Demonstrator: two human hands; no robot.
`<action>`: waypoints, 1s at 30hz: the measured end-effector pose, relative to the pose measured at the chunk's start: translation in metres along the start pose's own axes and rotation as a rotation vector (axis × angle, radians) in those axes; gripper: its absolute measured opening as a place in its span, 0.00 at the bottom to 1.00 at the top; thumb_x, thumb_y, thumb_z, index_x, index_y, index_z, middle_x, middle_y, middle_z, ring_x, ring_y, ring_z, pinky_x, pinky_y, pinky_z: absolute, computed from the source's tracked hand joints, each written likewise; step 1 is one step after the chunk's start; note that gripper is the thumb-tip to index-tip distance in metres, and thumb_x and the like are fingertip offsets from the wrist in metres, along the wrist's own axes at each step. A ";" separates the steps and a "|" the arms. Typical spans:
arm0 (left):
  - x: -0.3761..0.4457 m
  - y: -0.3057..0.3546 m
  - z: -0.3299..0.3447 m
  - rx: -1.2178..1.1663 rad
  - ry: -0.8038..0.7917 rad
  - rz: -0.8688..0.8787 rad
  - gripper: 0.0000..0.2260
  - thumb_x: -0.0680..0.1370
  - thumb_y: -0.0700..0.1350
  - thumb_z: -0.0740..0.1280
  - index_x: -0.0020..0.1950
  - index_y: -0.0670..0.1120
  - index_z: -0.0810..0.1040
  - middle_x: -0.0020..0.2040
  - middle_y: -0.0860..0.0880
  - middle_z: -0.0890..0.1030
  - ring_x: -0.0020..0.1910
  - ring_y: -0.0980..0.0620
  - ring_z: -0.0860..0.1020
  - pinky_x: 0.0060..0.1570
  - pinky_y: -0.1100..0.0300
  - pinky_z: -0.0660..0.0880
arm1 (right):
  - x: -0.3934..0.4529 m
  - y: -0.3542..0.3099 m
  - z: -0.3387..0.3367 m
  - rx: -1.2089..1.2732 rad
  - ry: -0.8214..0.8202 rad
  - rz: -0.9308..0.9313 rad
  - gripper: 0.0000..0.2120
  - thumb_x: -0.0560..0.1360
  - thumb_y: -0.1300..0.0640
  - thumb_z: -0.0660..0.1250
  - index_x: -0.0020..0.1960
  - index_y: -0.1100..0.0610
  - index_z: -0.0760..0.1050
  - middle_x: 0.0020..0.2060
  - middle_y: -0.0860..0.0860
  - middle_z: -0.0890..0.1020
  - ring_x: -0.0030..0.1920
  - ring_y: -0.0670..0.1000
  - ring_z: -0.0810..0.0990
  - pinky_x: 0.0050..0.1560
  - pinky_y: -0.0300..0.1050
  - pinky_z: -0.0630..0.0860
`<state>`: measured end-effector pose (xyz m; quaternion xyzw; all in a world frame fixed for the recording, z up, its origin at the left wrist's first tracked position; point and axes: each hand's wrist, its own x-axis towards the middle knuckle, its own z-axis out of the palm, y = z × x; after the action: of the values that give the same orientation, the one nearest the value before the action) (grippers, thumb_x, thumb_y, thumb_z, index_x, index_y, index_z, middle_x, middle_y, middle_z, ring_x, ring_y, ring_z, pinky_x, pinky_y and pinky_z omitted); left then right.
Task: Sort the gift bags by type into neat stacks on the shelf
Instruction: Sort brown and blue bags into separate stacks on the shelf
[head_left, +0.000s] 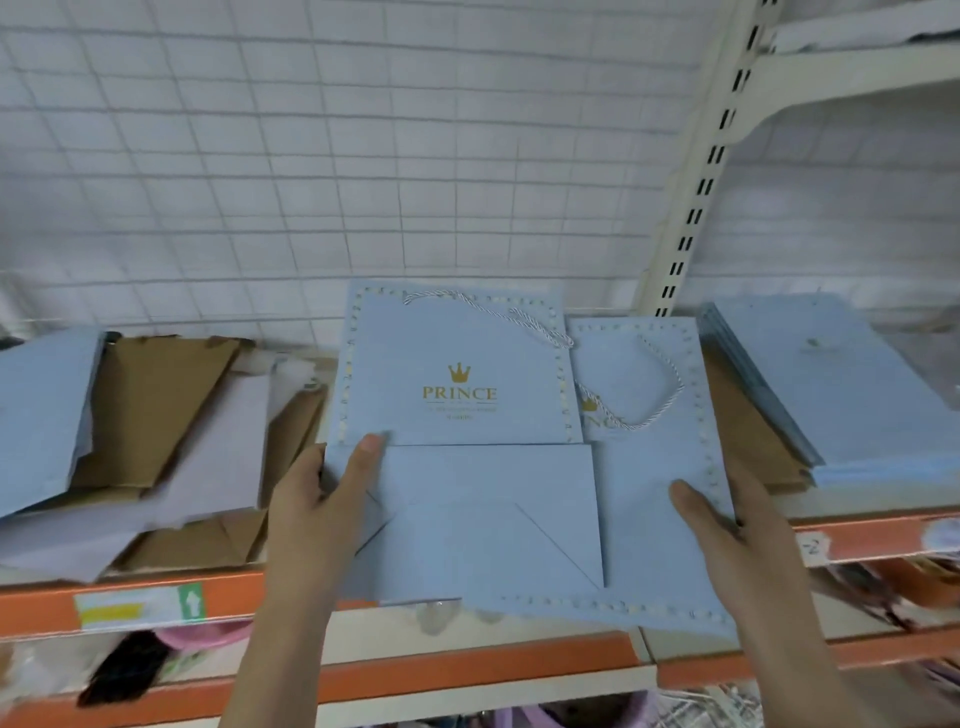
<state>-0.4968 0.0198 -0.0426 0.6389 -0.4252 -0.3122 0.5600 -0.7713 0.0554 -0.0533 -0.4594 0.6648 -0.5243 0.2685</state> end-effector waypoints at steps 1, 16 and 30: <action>0.002 0.001 0.004 -0.011 0.010 0.007 0.15 0.75 0.52 0.67 0.38 0.41 0.74 0.33 0.49 0.74 0.31 0.53 0.69 0.29 0.63 0.65 | 0.005 0.001 -0.001 -0.002 -0.006 0.000 0.11 0.74 0.53 0.66 0.55 0.42 0.73 0.43 0.38 0.81 0.43 0.41 0.79 0.45 0.44 0.74; -0.003 0.017 0.121 -0.023 0.029 0.021 0.14 0.76 0.51 0.65 0.39 0.42 0.75 0.33 0.48 0.73 0.32 0.51 0.68 0.32 0.56 0.64 | 0.104 0.040 -0.085 0.008 -0.060 -0.063 0.16 0.75 0.55 0.66 0.62 0.46 0.72 0.47 0.36 0.80 0.44 0.30 0.77 0.47 0.37 0.72; -0.087 0.054 0.315 -0.158 0.103 -0.024 0.17 0.75 0.52 0.66 0.34 0.42 0.67 0.30 0.50 0.63 0.28 0.52 0.61 0.29 0.60 0.59 | 0.272 0.098 -0.257 -0.037 -0.094 -0.088 0.10 0.75 0.55 0.65 0.56 0.51 0.75 0.40 0.43 0.81 0.40 0.44 0.78 0.39 0.40 0.70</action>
<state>-0.8218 -0.0452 -0.0520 0.6128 -0.3620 -0.3181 0.6262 -1.1377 -0.0688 -0.0335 -0.5171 0.6404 -0.5010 0.2674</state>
